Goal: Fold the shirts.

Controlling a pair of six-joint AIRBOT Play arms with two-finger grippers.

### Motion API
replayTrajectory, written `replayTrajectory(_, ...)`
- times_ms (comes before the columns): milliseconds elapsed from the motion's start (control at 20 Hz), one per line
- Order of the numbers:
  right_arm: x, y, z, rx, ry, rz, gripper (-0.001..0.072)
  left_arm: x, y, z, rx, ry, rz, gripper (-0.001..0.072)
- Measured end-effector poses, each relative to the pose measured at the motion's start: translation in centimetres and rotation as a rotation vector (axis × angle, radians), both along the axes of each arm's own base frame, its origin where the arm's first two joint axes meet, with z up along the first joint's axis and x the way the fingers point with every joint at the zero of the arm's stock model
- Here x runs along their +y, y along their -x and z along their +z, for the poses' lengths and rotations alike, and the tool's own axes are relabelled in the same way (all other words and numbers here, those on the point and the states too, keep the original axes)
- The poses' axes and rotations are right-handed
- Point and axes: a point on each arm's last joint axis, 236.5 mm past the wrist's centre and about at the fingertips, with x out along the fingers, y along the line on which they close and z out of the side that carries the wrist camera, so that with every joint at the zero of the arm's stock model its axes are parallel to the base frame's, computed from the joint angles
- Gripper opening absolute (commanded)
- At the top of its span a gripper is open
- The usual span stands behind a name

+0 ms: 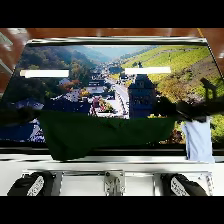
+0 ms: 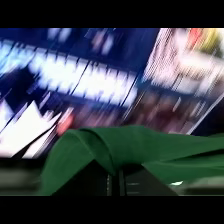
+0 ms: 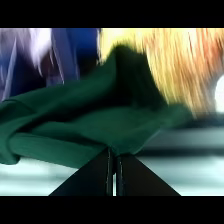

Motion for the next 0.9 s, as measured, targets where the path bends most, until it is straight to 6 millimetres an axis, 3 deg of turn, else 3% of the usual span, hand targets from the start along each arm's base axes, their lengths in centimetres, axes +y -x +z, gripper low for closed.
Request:
replayTrajectory(100, 0.4, -4.5, -2.2, -0.061, -0.04, -0.079, 0.0056, -0.4, -3.8, -1.6, -0.014, 0.091, 0.048, 0.0032)
replayTrajectory(250, 0.5, -10.2, -5.0, -0.148, -0.107, -0.215, 0.0057, -0.7, -7.9, -5.1, 0.012, 0.173, 0.113, 0.0033)
replayTrajectory(400, 0.0, -13.2, -7.9, -0.17, -0.134, -0.306, 0.0081, -0.9, -9.9, -9.1, 0.074, 0.205, 0.147, 0.0033)
replayTrajectory(450, -0.2, -13.6, -8.8, -0.167, -0.137, -0.321, 0.0082, -1.2, -10.3, -10.3, 0.097, 0.211, 0.151, 0.0084)
replayTrajectory(500, -0.3, -13.9, -9.4, -0.167, -0.136, -0.325, 0.0091, -1.5, -10.3, -11.3, 0.122, 0.215, 0.148, 0.0289)
replayTrajectory(550, -0.4, -14.3, -9.8, -0.174, -0.135, -0.329, 0.0339, -1.8, -10.4, -12.1, 0.14, 0.222, 0.148, 0.0548)
replayTrajectory(600, -0.4, -14.6, -9.8, -0.183, -0.135, -0.327, 0.0669, -1.9, -10.3, -12.6, 0.157, 0.224, 0.147, 0.0615)
replayTrajectory(800, -1.1, -14.6, -7.0, -0.23, -0.12, -0.225, 0.0684, -0.6, -9.0, -12.1, 0.252, 0.259, 0.142, 0.0612)
replayTrajectory(900, -2.5, -13.1, -5.6, -0.213, -0.09, -0.158, 0.0685, 0.8, -7.0, -11.6, 0.316, 0.25, 0.122, 0.0613)
